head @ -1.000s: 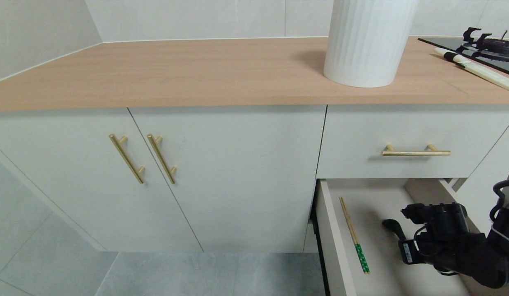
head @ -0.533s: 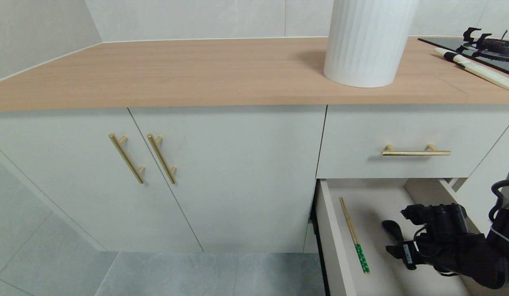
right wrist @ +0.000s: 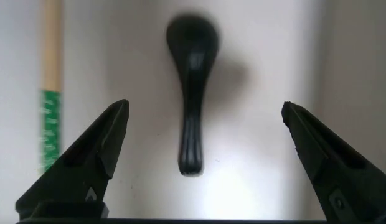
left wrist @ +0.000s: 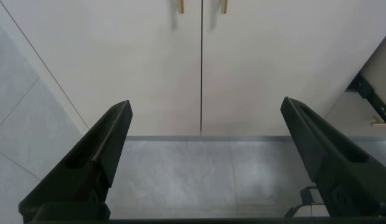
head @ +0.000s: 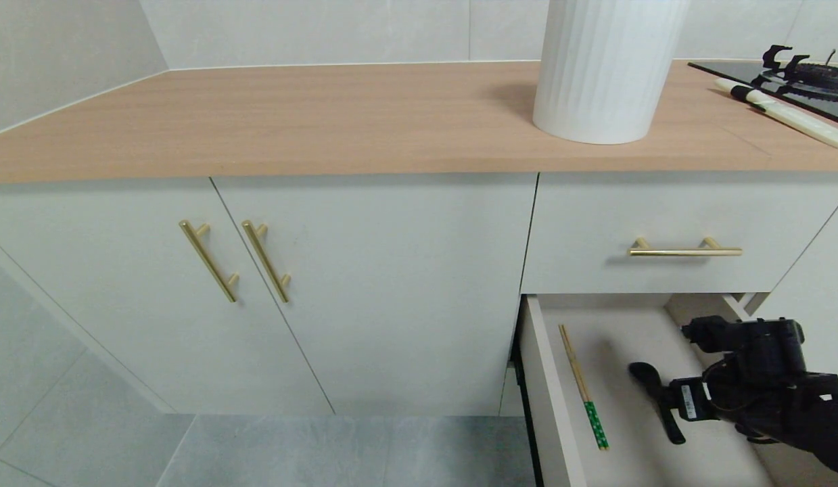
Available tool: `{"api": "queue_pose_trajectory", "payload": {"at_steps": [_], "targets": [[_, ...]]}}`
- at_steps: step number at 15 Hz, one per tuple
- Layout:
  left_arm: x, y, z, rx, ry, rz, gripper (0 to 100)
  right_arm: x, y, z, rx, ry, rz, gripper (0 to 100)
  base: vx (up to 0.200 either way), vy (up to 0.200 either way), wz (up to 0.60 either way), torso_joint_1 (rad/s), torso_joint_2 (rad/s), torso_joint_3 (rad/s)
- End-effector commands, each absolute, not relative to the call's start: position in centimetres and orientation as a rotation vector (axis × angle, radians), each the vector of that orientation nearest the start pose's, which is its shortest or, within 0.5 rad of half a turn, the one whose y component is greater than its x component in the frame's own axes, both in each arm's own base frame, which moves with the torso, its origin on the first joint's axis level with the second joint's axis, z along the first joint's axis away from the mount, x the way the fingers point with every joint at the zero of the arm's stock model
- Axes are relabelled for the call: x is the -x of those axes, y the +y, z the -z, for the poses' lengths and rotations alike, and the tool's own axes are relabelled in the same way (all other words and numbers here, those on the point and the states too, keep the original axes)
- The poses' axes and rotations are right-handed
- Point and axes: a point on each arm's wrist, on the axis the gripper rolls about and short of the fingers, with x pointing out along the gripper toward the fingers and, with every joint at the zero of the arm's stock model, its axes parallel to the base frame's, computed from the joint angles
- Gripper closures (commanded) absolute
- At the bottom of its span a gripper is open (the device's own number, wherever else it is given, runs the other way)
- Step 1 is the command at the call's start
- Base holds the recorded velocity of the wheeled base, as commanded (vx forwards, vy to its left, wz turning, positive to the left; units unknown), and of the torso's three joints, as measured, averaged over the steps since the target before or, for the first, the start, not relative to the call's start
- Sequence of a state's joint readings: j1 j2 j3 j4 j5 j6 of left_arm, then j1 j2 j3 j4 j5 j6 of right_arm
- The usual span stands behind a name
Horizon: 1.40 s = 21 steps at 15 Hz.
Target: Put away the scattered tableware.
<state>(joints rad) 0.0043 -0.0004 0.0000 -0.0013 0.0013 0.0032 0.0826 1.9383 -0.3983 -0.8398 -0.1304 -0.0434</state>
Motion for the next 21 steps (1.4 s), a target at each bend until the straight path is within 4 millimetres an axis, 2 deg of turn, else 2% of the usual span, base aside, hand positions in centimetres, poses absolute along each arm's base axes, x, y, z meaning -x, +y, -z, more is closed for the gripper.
{"api": "queue_pose_trajectory", "payload": {"at_steps": [1,4,7,11,15,21], "targets": [[2.3,0.0,-7.6,-0.003,-0.002,-0.006,0,-22.7,1.7,-11.1,0.103,0.555,0.027,0,0.000,0.000,0.00,0.000,0.00,0.000],[2.3,0.0,-7.6,-0.003,-0.002,-0.006,0,-19.3,1.6,-14.5,0.098,0.531,0.013,0,0.000,0.000,0.00,0.000,0.00,0.000],[2.3,0.0,-7.6,-0.003,-0.002,-0.006,0,-17.1,1.4,-16.2,0.076,0.539,0.021,0,0.000,0.000,0.00,0.000,0.00,0.000],[2.3,0.0,-7.6,-0.003,-0.002,-0.006,0,-12.4,1.0,-20.0,0.070,0.577,-0.002,0,0.000,0.000,0.00,0.000,0.00,0.000],[2.3,0.0,-7.6,-0.005,-0.002,-0.006,0,-12.0,1.0,-20.1,0.063,0.596,-0.034,0,0.000,0.000,0.00,0.000,0.00,0.000],[2.3,0.0,-7.6,-0.003,-0.002,-0.006,0,-12.1,1.1,-19.8,0.068,0.611,-0.040,0,-0.200,0.000,0.00,0.000,0.00,0.003]]}}
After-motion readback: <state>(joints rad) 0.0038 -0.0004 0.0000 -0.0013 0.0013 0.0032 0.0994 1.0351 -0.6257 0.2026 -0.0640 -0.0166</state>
